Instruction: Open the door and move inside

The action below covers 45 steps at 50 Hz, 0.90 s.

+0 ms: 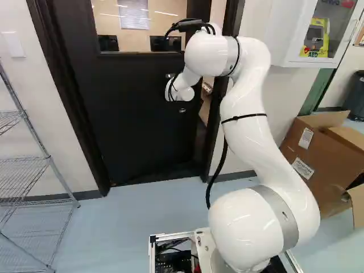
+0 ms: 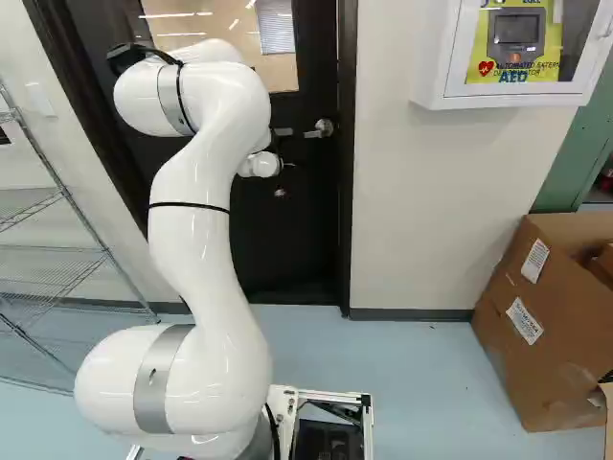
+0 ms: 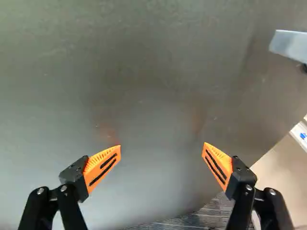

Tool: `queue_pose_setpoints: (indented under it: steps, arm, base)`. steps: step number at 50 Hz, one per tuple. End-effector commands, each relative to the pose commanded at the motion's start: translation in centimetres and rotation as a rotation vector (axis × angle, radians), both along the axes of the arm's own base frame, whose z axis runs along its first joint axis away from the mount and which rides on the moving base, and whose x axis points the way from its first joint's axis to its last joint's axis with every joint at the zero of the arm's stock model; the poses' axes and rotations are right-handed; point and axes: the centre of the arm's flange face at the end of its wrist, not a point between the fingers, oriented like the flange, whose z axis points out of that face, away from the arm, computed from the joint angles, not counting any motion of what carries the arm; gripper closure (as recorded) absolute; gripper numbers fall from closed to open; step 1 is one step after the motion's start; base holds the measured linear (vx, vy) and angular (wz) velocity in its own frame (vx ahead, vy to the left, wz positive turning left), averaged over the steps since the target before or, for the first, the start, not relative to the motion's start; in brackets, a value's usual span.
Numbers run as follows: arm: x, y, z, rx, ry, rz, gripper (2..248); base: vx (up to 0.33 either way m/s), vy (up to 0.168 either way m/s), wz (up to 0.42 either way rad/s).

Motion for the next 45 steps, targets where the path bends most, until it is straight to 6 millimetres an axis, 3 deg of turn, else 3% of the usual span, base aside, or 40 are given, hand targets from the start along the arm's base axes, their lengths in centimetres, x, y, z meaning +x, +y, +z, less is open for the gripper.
queue_pose_setpoints:
  steps: [21,45]
  arm:
    - [3.1,1.3,-0.7,0.001,-0.035,0.016,3]
    - [-0.5,0.5,0.1,-0.004,0.004,0.012,3]
  base:
    - [0.000,0.000,0.000]
    - [0.000,0.000,0.000]
